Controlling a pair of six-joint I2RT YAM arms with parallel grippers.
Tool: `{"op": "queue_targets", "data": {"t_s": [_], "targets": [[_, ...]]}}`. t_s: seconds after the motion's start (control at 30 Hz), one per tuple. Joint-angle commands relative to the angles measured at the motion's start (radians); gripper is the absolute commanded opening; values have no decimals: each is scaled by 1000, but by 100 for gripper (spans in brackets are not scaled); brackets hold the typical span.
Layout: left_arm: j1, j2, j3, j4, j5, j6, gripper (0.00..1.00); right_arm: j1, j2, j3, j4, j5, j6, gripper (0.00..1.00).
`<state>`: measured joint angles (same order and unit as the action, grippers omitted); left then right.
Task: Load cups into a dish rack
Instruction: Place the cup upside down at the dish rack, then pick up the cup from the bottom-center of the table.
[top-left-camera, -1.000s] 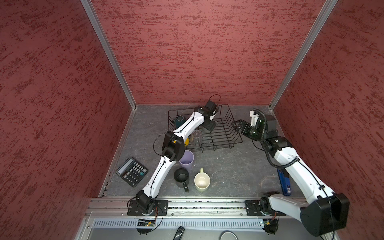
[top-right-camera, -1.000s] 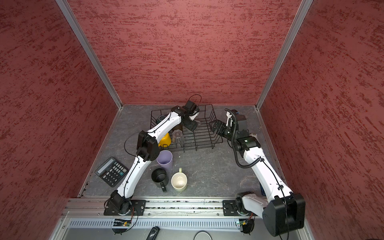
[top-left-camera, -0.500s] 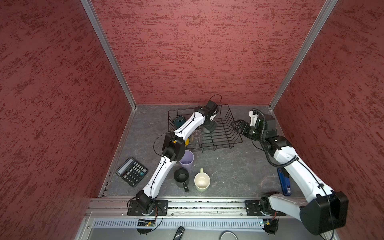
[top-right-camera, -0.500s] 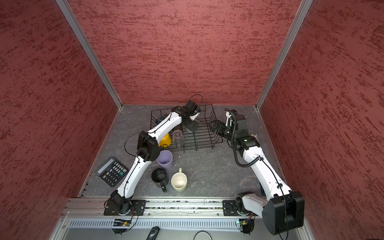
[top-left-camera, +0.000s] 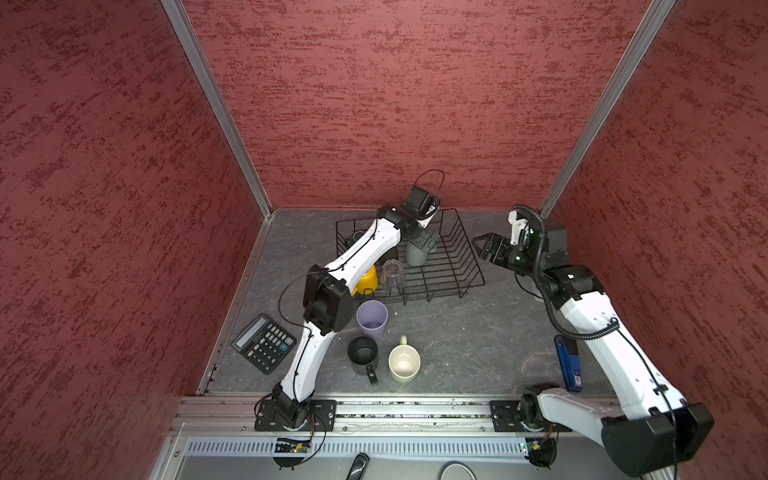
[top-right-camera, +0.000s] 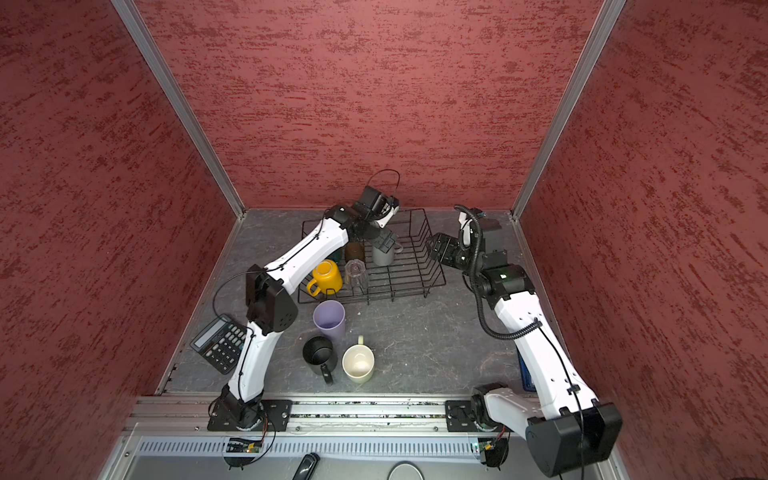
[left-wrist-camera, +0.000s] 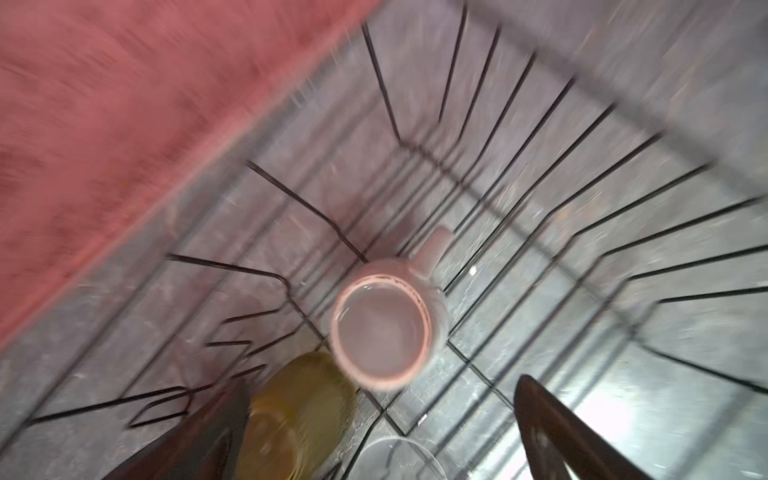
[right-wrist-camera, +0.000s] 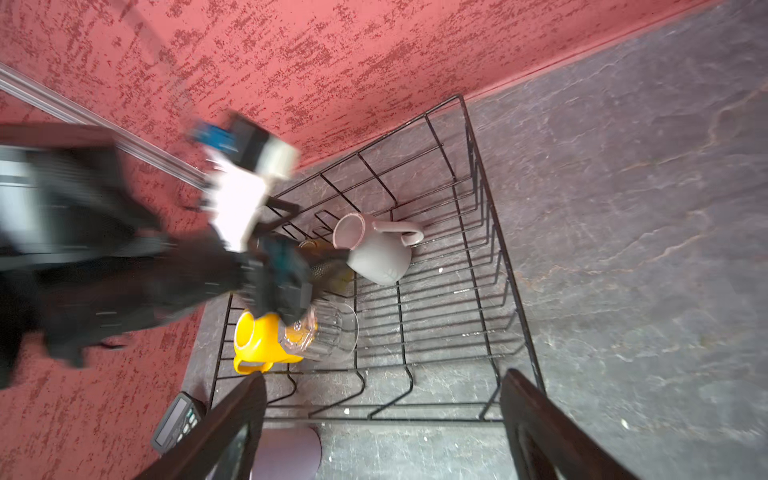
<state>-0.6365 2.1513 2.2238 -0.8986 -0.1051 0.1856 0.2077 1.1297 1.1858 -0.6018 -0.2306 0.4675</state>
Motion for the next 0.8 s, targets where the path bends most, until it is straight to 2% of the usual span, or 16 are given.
{"op": "queue_targets", "data": {"t_s": [0.0, 0.1, 0.17, 0.27, 0.4, 0.57, 0.77], "targets": [[8, -167, -163, 246, 62, -54, 100, 20, -27, 14, -132, 40, -51, 84], [20, -334, -383, 464, 124, -87, 100, 87, -39, 5, -176, 56, -67, 80], [46, -409, -452, 527, 164, -137, 100, 151, -44, -5, -193, 68, -64, 78], [109, -492, -508, 545, 208, -224, 100, 297, -40, -9, -229, 130, -55, 76], [206, -622, -679, 661, 244, -334, 100, 511, 2, -6, -273, 199, -38, 73], [321, -730, -806, 690, 287, -442, 100, 703, 62, -8, -299, 215, -20, 69], [388, -797, -895, 685, 298, -481, 100, 819, 92, -37, -337, 174, -2, 64]]}}
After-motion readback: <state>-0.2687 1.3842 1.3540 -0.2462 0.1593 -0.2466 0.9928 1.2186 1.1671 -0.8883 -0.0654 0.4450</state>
